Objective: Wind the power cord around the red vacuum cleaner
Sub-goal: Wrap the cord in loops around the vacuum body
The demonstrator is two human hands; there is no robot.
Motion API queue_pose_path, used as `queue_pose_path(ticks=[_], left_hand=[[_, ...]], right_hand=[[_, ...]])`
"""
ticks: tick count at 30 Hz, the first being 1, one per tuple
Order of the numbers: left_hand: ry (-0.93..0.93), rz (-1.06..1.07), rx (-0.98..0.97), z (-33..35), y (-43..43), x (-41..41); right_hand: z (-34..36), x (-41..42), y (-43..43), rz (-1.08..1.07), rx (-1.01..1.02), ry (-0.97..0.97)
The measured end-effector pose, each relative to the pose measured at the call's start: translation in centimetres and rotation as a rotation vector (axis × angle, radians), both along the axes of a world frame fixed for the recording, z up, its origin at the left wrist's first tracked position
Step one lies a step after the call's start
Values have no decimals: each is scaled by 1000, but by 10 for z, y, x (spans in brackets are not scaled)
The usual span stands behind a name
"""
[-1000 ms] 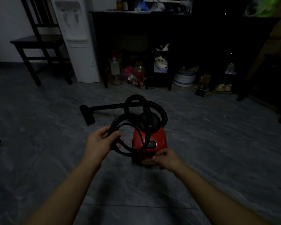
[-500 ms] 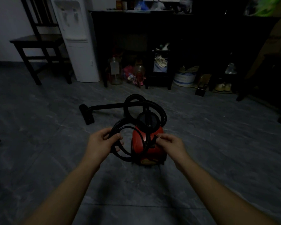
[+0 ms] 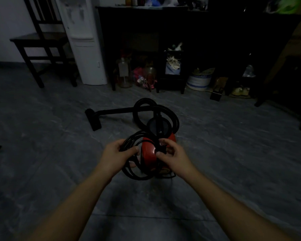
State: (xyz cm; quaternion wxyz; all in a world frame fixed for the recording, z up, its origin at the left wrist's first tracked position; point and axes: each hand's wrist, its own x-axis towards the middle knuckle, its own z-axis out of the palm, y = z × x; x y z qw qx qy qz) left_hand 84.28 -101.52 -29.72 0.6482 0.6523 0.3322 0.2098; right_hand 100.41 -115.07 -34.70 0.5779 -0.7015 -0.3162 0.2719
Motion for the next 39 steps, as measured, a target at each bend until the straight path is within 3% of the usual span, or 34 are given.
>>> queue_pose_path(ticks=[5,13,18,22,26,30,39], left_hand=[[53,-30,108,-3,0,1],[164,145,325,-20,18,-8],[328,23,405,-29,12,-5],[301,-36,318,-30,16,1],[273,-154,363,-26,17,3],[289,-259,370,-20,14,3],[236,-102,305,-20,11,10]], right_hand=[[-4,-7,6,-3,48,-16],[2,-20,8,94,84,-47],[-4,-23,5,105,-12,-287],[-7,-15,6,115,-86,-351],[-7,-9,3,185,-126,-409],[-2,1,0,246,-140,-366],[8,5,3,208,-80,-168]])
